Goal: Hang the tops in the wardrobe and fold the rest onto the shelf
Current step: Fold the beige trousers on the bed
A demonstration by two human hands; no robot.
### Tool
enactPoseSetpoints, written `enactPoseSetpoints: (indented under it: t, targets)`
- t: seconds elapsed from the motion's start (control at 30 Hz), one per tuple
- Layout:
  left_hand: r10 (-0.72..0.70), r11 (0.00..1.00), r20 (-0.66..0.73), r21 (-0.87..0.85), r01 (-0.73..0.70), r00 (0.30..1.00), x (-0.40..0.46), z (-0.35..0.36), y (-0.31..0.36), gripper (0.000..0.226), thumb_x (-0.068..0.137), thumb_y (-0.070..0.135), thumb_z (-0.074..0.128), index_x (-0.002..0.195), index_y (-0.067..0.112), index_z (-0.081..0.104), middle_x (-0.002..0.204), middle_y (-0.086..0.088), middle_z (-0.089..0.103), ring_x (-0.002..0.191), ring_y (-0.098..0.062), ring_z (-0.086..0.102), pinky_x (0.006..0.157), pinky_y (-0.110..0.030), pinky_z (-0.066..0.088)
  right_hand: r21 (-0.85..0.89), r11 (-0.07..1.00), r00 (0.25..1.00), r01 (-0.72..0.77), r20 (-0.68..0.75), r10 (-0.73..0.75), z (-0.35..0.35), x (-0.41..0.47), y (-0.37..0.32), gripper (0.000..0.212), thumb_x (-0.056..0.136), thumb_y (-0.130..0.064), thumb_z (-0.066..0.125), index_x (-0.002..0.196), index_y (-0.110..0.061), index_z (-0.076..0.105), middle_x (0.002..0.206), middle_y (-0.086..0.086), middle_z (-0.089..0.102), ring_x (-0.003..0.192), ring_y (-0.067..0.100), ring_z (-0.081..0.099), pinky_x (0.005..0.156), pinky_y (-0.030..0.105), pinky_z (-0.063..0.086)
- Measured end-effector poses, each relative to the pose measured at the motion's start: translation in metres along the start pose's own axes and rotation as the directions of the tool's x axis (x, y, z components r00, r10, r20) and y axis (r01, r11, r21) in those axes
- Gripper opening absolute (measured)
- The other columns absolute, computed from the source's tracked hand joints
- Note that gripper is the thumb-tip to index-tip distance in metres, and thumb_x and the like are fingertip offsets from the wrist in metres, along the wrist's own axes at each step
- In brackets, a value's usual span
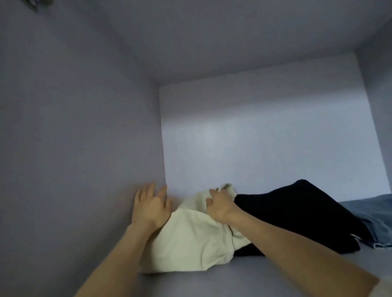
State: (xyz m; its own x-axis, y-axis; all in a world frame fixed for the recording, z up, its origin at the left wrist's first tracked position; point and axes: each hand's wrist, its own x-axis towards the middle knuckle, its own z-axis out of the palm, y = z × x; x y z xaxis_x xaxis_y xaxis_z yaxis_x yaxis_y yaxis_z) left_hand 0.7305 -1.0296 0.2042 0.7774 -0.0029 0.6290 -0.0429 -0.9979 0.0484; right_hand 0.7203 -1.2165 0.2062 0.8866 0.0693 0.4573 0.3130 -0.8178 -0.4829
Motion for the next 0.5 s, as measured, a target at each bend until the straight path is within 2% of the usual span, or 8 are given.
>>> enactPoseSetpoints:
  t: [0.07, 0.1, 0.2, 0.27, 0.37, 0.43, 0.5]
  targets:
    - [0.028, 0.993, 0.051, -0.112, -0.023, 0.998, -0.008, -0.005, 0.001, 0.053, 0.100, 0.045, 0.024, 0.150, 0.029, 0.018, 0.160, -0.004, 0.007, 0.146, -0.022, 0.007, 0.117, -0.041, 0.004, -0.093, 0.994, 0.996, 0.051, 0.076, -0.045, -0.008, -0.008, 0.002, 0.042, 0.101, -0.029, 0.028, 0.131, -0.003, 0.044, 0.148, 0.022, 0.024, 0.130, 0.033, 0.036, 0.103, 0.034, 0.034]
    - [0.053, 0.984, 0.086, -0.174, -0.037, 0.995, -0.013, -0.007, 0.001, 0.053, 0.100, 0.048, 0.024, 0.150, 0.032, 0.018, 0.160, -0.001, 0.009, 0.146, -0.021, 0.009, 0.117, -0.043, 0.007, -0.140, 0.986, 0.992, 0.087, 0.099, -0.073, -0.011, -0.016, 0.005, 0.044, 0.101, -0.032, 0.027, 0.132, -0.006, 0.044, 0.149, 0.021, 0.022, 0.130, 0.033, 0.035, 0.102, 0.034, 0.035]
    - [0.181, 0.932, 0.177, -0.346, -0.111, 0.967, -0.038, -0.008, 0.005, 0.054, 0.096, 0.058, 0.025, 0.147, 0.043, 0.018, 0.159, 0.006, 0.010, 0.146, -0.015, 0.009, 0.119, -0.042, 0.008, -0.239, 0.957, 0.983, 0.163, 0.125, -0.136, -0.011, -0.048, 0.021, 0.052, 0.100, -0.040, 0.027, 0.145, -0.013, 0.027, 0.155, 0.019, 0.003, 0.138, 0.037, 0.021, 0.112, 0.041, 0.024]
    - [0.261, 0.927, 0.225, -0.330, -0.178, 0.939, -0.052, -0.006, 0.010, 0.060, 0.091, 0.066, 0.029, 0.146, 0.048, 0.011, 0.159, 0.009, 0.005, 0.147, -0.014, 0.003, 0.119, -0.043, 0.006, -0.241, 0.950, 0.979, 0.198, 0.102, -0.178, -0.008, -0.060, 0.024, 0.051, 0.101, -0.034, 0.029, 0.144, -0.009, 0.024, 0.153, 0.019, 0.005, 0.138, 0.037, 0.019, 0.114, 0.042, 0.021]
    - [0.288, 0.952, 0.282, -0.192, -0.240, 0.915, -0.062, -0.002, 0.012, 0.070, 0.089, 0.066, 0.034, 0.147, 0.047, -0.001, 0.159, 0.009, -0.006, 0.147, -0.017, -0.004, 0.118, -0.047, 0.007, -0.134, 0.963, 0.970, 0.235, 0.091, -0.224, 0.005, -0.060, 0.006, 0.042, 0.099, -0.016, 0.035, 0.138, -0.002, 0.030, 0.151, 0.018, 0.008, 0.138, 0.036, 0.021, 0.113, 0.037, 0.023]
    - [0.250, 0.967, 0.314, -0.130, -0.220, 0.916, -0.062, 0.000, 0.010, 0.069, 0.092, 0.061, 0.034, 0.147, 0.046, -0.003, 0.159, 0.008, -0.008, 0.147, -0.019, -0.005, 0.118, -0.047, 0.007, -0.152, 0.949, 0.955, 0.275, 0.160, -0.251, 0.022, -0.059, -0.007, 0.054, 0.095, -0.011, 0.038, 0.146, -0.007, 0.020, 0.154, 0.015, 0.004, 0.141, 0.034, 0.017, 0.115, 0.038, 0.021]
    - [0.206, 0.978, 0.372, -0.102, -0.181, 0.905, -0.063, 0.007, 0.006, 0.066, 0.093, 0.061, 0.032, 0.147, 0.047, -0.005, 0.159, 0.009, -0.009, 0.147, -0.021, -0.002, 0.118, -0.045, 0.005, -0.201, 0.930, 0.938, 0.306, 0.230, -0.259, 0.036, -0.055, -0.009, 0.061, 0.093, -0.008, 0.040, 0.149, -0.010, 0.015, 0.155, 0.013, 0.009, 0.142, 0.032, 0.018, 0.116, 0.038, 0.020]
